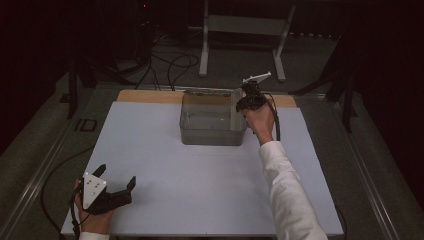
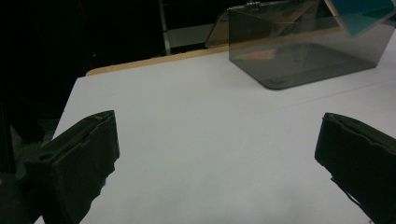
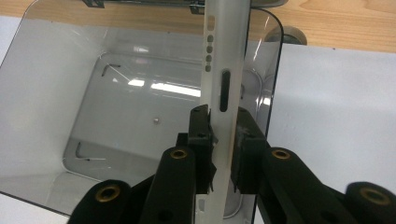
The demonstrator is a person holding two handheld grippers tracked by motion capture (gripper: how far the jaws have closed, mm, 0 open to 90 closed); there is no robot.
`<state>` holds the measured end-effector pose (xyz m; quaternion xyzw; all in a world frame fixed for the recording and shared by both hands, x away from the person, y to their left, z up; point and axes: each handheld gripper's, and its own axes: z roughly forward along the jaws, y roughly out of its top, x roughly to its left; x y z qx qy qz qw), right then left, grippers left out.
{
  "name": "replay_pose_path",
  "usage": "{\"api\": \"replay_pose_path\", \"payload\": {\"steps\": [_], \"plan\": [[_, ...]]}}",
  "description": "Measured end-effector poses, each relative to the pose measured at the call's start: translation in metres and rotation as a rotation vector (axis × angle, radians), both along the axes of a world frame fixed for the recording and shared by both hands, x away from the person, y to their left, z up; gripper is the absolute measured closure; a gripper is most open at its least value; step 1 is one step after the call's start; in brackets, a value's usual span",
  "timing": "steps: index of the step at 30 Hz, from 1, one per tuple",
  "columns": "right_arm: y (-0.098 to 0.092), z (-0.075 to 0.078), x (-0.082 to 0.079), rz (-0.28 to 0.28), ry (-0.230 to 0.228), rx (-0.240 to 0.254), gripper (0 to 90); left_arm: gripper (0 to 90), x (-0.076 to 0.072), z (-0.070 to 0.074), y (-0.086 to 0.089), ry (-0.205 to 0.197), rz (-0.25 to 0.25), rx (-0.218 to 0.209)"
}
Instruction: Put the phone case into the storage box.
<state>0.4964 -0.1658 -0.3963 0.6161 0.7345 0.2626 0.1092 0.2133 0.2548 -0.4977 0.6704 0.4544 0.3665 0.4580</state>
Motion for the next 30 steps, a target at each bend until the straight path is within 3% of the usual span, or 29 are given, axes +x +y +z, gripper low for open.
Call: {"api": "replay_pose_path", "payload": {"steps": [30], "plan": [[0.004, -0.028, 0.006, -0.032, 0.042, -0.005, 80.2, 0.6, -0.001, 0.001, 0.001, -0.004, -0.002, -0.001]]}}
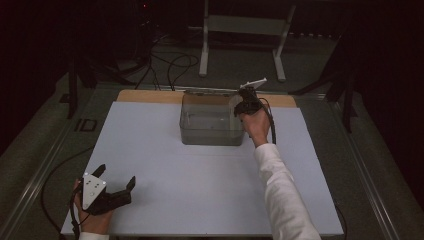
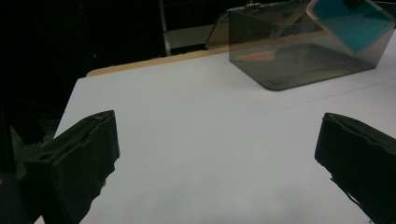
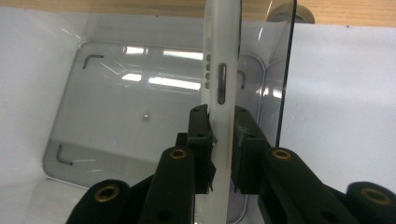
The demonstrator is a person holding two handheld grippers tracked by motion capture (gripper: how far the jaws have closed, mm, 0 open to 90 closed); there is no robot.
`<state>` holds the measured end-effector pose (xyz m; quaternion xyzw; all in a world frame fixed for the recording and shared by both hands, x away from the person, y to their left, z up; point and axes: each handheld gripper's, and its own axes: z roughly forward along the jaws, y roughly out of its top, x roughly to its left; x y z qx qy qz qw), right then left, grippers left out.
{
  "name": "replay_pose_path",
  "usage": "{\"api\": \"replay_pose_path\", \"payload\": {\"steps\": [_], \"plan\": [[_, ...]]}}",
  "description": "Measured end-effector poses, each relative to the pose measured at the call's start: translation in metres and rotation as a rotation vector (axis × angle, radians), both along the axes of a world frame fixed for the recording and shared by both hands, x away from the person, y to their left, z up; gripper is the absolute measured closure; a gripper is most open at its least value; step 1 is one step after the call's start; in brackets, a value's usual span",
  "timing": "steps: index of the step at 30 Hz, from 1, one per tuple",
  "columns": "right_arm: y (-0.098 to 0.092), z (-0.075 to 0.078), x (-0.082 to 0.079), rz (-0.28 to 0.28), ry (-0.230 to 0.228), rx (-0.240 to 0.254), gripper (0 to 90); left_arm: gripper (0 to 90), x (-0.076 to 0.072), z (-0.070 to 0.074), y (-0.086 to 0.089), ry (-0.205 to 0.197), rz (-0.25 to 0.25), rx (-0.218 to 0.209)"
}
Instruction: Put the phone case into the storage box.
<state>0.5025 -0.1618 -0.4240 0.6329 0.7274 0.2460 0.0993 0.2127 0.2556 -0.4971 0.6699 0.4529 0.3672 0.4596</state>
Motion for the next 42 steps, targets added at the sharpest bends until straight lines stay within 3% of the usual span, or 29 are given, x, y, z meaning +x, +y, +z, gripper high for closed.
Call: {"api": "replay_pose_path", "payload": {"steps": [29, 33, 42], "plan": [[0.003, -0.018, 0.007, -0.023, 0.038, -0.036, 79.5, 0.7, 0.0, 0.0, 0.001, -0.001, 0.003, -0.002], [0.003, -0.017, 0.007, -0.047, 0.016, -0.039, 79.9, 0.7, 0.0, 0.0, 0.001, -0.001, 0.003, -0.001], [0.004, -0.018, 0.007, -0.045, 0.021, -0.051, 81.0, 0.7, 0.0, 0.0, 0.0, 0.0, 0.0, 0.002]]}}
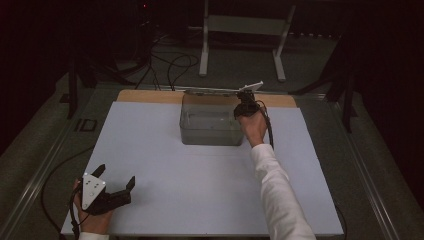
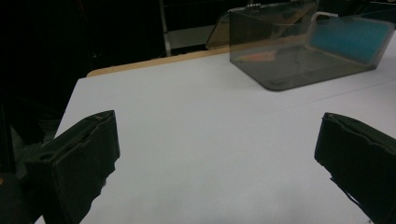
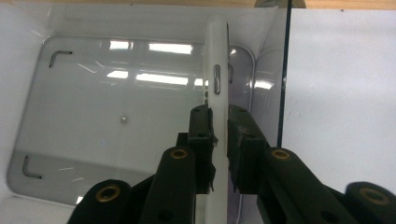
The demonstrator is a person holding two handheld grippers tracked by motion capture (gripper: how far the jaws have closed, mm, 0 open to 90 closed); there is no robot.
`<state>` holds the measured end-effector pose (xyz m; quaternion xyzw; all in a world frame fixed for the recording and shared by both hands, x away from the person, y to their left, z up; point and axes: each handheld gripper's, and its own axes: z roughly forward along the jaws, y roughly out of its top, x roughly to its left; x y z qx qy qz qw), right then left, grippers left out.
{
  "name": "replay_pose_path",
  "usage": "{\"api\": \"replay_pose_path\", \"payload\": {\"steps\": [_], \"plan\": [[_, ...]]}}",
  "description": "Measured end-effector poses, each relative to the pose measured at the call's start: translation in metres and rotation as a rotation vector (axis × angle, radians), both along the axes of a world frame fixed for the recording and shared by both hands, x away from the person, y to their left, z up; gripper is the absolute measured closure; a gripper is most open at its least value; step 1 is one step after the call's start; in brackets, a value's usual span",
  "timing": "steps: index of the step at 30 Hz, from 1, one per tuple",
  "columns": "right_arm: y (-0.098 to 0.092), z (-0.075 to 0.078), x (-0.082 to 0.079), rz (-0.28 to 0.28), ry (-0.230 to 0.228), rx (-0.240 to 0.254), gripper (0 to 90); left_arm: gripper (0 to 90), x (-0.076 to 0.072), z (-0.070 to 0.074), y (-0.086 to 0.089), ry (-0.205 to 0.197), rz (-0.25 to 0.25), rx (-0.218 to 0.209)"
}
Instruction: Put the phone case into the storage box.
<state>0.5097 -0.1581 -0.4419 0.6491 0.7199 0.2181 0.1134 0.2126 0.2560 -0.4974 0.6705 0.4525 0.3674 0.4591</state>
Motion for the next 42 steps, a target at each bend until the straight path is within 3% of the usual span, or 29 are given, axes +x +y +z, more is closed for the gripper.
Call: {"api": "replay_pose_path", "payload": {"steps": [7, 8, 19, 27, 37, 42], "plan": [[0.003, -0.001, -0.002, -0.013, -0.02, -0.032, 81.4, 0.7, 0.0, 0.0, 0.0, -0.001, 0.0, 0.001], [0.006, -0.001, -0.003, -0.02, -0.031, -0.057, 81.6, 0.7, 0.0, 0.0, -0.001, -0.001, -0.001, 0.0], [0.009, -0.001, -0.006, -0.048, -0.055, -0.075, 81.7, 0.7, 0.0, 0.0, -0.001, 0.0, -0.003, 0.003], [0.014, -0.001, -0.008, -0.062, -0.07, -0.116, 81.6, 0.8, 0.0, 0.0, -0.002, 0.001, -0.006, 0.006], [0.014, -0.003, -0.01, -0.058, -0.082, -0.121, 80.7, 0.8, 0.0, 0.0, -0.002, 0.0, -0.007, 0.005], [0.016, -0.004, -0.011, -0.031, -0.09, -0.149, 79.0, 0.8, 0.0, 0.0, -0.002, 0.0, -0.006, 0.006]]}}
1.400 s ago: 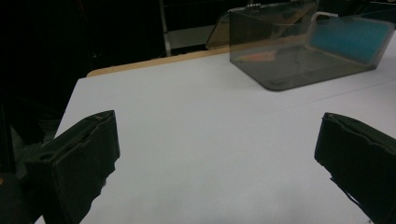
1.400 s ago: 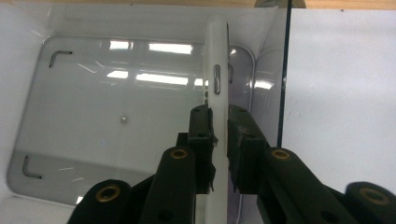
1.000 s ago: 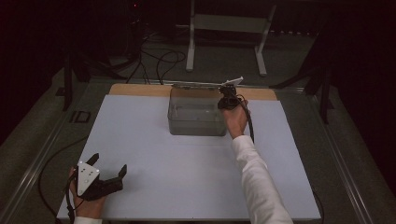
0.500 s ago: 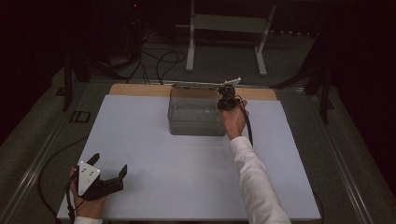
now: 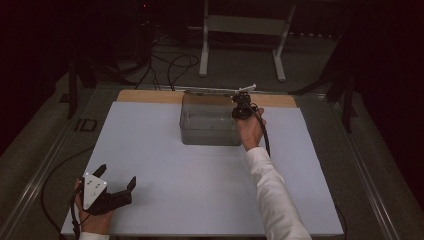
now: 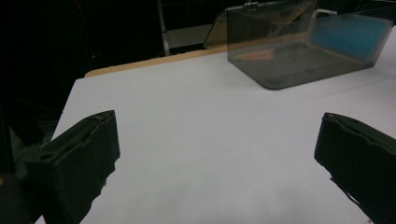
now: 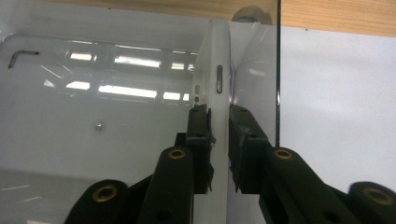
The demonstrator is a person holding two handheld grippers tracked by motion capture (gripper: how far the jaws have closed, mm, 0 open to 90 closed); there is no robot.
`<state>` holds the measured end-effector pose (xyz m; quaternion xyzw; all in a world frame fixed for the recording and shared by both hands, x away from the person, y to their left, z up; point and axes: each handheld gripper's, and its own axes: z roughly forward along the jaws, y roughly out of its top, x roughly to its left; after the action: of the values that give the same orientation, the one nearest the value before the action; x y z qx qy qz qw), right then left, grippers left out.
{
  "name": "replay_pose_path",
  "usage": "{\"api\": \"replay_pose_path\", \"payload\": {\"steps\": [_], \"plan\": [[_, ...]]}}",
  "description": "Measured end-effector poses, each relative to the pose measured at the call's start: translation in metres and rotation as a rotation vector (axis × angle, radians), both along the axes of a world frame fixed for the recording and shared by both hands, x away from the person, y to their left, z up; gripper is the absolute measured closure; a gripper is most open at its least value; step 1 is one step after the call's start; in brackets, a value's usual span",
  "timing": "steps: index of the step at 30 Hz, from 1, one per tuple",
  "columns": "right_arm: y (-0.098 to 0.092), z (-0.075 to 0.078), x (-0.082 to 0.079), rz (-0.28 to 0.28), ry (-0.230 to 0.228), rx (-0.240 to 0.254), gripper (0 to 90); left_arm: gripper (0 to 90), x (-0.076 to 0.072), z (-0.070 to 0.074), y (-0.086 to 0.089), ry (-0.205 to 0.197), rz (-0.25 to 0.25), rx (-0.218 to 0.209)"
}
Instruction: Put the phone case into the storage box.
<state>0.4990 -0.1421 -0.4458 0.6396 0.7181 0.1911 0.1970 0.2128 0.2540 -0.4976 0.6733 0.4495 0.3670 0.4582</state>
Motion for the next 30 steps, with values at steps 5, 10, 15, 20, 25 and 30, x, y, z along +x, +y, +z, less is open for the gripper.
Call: {"api": "replay_pose_path", "payload": {"steps": [5, 10, 15, 20, 25, 30], "plan": [[0.0, 0.001, -0.001, 0.021, 0.005, 0.001, 75.9, 0.8, 0.0, 0.0, 0.0, 0.001, 0.0, 0.002], [0.0, 0.005, -0.004, 0.045, 0.005, 0.01, 71.6, 0.8, 0.0, 0.0, 0.0, 0.001, 0.0, 0.005], [0.004, 0.008, -0.008, 0.079, -0.019, -0.02, 65.2, 0.8, 0.0, 0.0, -0.001, 0.002, -0.002, 0.005], [0.004, 0.011, -0.011, 0.138, -0.053, -0.032, 54.2, 0.8, 0.0, 0.0, -0.001, 0.001, -0.002, 0.005], [0.001, 0.016, -0.015, 0.192, -0.075, -0.016, 44.8, 0.8, 0.001, -0.001, -0.001, 0.002, -0.003, 0.007], [0.003, 0.02, -0.02, 0.223, -0.098, -0.046, 32.5, 0.8, 0.001, -0.001, -0.002, 0.002, -0.002, 0.005]]}}
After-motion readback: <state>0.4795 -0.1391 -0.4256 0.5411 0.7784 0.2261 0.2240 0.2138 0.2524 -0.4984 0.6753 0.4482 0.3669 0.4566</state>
